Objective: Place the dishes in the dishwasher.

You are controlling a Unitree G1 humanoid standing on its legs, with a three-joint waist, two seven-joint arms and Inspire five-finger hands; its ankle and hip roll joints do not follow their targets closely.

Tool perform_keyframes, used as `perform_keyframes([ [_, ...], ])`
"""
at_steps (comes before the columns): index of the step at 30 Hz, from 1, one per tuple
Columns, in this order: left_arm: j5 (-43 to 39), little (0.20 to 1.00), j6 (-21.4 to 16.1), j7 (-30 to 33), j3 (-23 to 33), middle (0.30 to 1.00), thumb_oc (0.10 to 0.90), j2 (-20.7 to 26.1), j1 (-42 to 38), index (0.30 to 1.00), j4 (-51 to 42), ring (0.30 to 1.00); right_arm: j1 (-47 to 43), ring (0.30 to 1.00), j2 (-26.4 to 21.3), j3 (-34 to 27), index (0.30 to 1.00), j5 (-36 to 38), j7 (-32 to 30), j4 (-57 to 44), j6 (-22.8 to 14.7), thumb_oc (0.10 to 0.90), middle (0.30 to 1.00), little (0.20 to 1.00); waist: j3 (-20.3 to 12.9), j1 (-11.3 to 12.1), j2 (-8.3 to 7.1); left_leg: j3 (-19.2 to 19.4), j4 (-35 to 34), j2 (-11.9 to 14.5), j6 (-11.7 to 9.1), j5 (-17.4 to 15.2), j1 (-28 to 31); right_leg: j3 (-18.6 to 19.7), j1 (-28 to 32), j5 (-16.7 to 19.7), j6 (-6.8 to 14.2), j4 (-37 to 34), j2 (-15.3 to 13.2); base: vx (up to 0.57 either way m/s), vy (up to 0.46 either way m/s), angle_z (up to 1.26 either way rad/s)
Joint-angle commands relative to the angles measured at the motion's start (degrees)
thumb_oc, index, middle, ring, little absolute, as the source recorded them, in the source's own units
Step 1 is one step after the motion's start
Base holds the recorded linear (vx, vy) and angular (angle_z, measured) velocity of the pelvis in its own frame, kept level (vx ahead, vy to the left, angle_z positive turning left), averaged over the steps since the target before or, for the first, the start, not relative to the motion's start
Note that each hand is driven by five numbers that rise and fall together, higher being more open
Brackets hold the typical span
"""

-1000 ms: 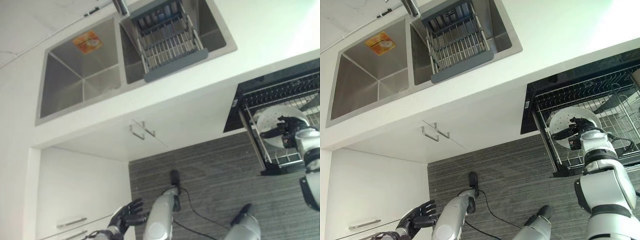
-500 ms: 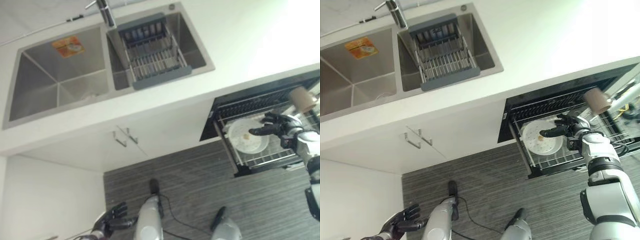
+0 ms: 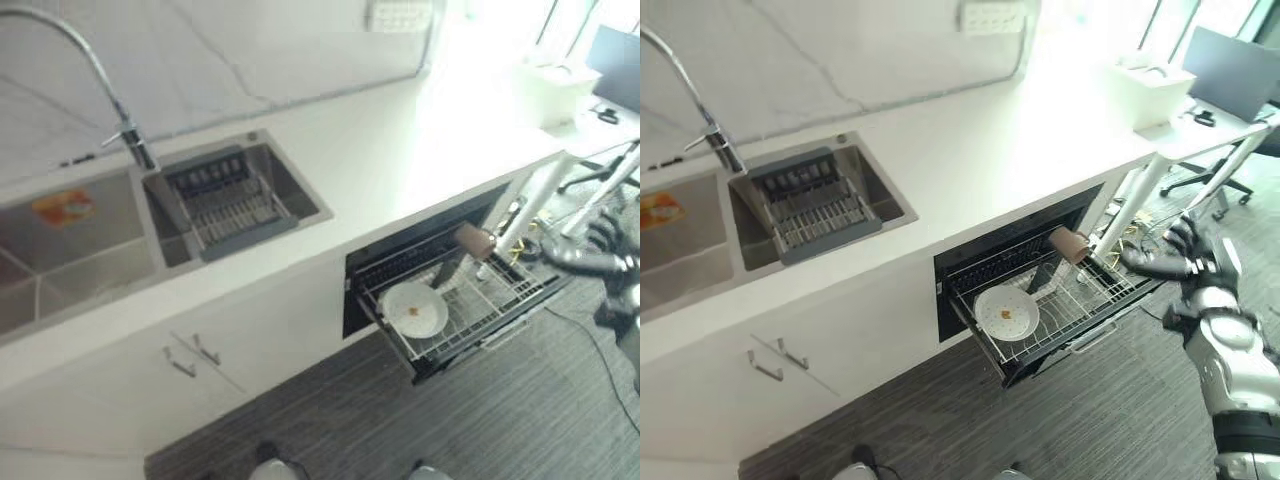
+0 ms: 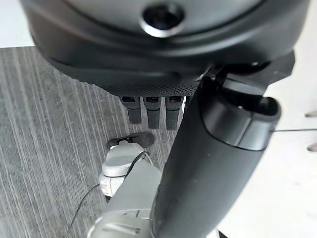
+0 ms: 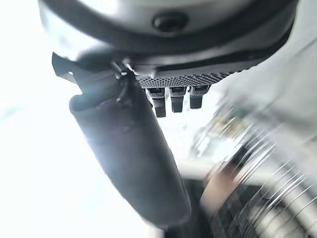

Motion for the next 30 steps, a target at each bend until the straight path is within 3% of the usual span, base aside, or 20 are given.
perform_keyframes([
  [1,2.34,0.900,-1.80,2.91,-3.23,0.900,0.800,-4.51,-7.93,0.900,-1.40,0.900,-7.10,0.900,-1.24,-6.85,0.900,3.98,-6.84,-0.26,-5.32,0.800,0.900,0.900,2.30,0.62,-1.01,1.35,6.93,2.02,-1.67,-9.31,3.33,-3.30,-1.57,-2.72,0.16,4.46,-0.63,0.01,-0.014,-0.10],
  [5,3.01,0.900,-2.17,3.26,-4.10,0.900,0.800,-4.62,-8.63,0.900,-0.07,0.900,-4.71,0.900,2.94,-9.89,0.900,16.23,-8.43,9.36,-5.81,0.800,0.900,0.900,1.74,0.64,-0.53,1.99,6.93,2.05,-1.76,-9.91,4.33,-4.30,-0.54,-3.12,0.10,4.46,-0.75,0.00,-0.015,-0.08],
  [13,2.76,0.900,-1.25,2.47,-5.63,0.900,0.800,-2.73,-10.06,0.900,4.07,0.900,-6.99,0.900,4.38,-8.96,0.900,27.31,-6.71,33.94,-5.04,0.800,0.900,0.900,0.28,2.97,0.55,0.54,6.93,1.26,-1.78,-10.20,4.15,-5.96,0.53,-3.74,-0.45,4.46,-0.61,0.02,-0.020,0.04],
  [14,2.82,0.900,-1.19,2.03,-6.06,0.900,0.800,-2.32,-10.31,0.900,4.62,0.900,-7.78,0.813,4.42,-9.45,0.813,31.00,-6.36,38.30,-4.87,0.742,0.813,0.813,0.01,3.64,0.91,-0.09,6.93,1.09,-1.79,-10.23,3.98,-6.16,0.70,-3.78,-0.41,4.46,-0.67,0.04,-0.042,0.07],
  [15,2.76,0.900,-1.09,1.78,-6.32,0.900,0.800,-2.11,-10.46,0.900,4.83,0.900,-8.15,0.559,4.44,-9.72,0.559,32.55,-5.96,40.02,-4.47,0.573,0.559,0.559,-0.12,3.88,1.10,-0.41,6.93,0.99,-1.79,-10.24,3.85,-6.22,0.75,-3.84,-0.40,4.46,-0.68,0.06,-0.046,0.16],
  [16,2.73,0.900,-0.54,1.35,-6.59,0.900,0.800,-1.60,-10.60,0.900,4.89,0.900,-8.70,0.465,4.79,-10.16,0.465,35.29,-5.98,42.37,-4.40,0.510,0.465,0.465,-0.41,4.51,1.50,-1.02,6.93,0.71,-1.74,-10.31,3.67,-6.43,1.00,-4.03,-0.42,4.46,-0.73,0.06,-0.034,0.23],
  [17,2.63,0.900,-0.43,1.14,-6.87,0.900,0.800,-1.40,-10.62,0.900,5.10,0.900,-8.90,0.300,4.94,-10.35,0.300,35.49,-5.95,43.48,-4.26,0.400,0.300,0.300,-0.52,4.79,1.72,-1.31,6.93,0.61,-1.74,-10.28,3.60,-6.62,1.18,-4.10,-0.43,4.46,-0.77,0.07,-0.034,0.30],
  [24,3.13,0.900,-0.04,0.38,-7.29,0.900,0.800,-0.43,-9.31,0.900,6.39,0.900,-11.32,0.300,6.56,-10.19,0.300,40.90,-3.70,49.77,-4.11,0.400,0.300,0.300,-1.13,7.86,3.48,-4.52,6.93,-0.98,-1.68,-10.19,2.21,-7.97,2.05,-4.82,-0.65,4.46,-1.19,0.06,-0.027,0.20],
  [27,3.13,0.900,-0.01,0.37,-7.26,0.900,0.800,-0.42,-9.29,0.900,6.36,0.900,-11.35,0.300,6.58,-10.15,0.300,40.90,-3.69,49.80,-4.14,0.400,0.300,0.300,-1.16,7.71,3.46,-4.65,6.93,-1.01,-1.67,-10.16,2.12,-8.10,2.07,-4.83,-0.64,4.46,-1.22,0.01,0.000,0.22],
  [30,3.10,0.900,0.41,-0.40,-7.80,0.900,0.800,0.14,-8.75,0.900,5.36,0.900,-15.00,0.300,5.42,-8.61,0.300,42.21,-4.44,50.25,-5.70,0.400,0.300,0.300,0.56,10.85,5.74,-7.69,6.93,-3.30,-1.55,-9.82,-0.64,-9.19,1.46,-4.18,-0.02,4.46,-3.12,0.04,0.032,0.33],
])
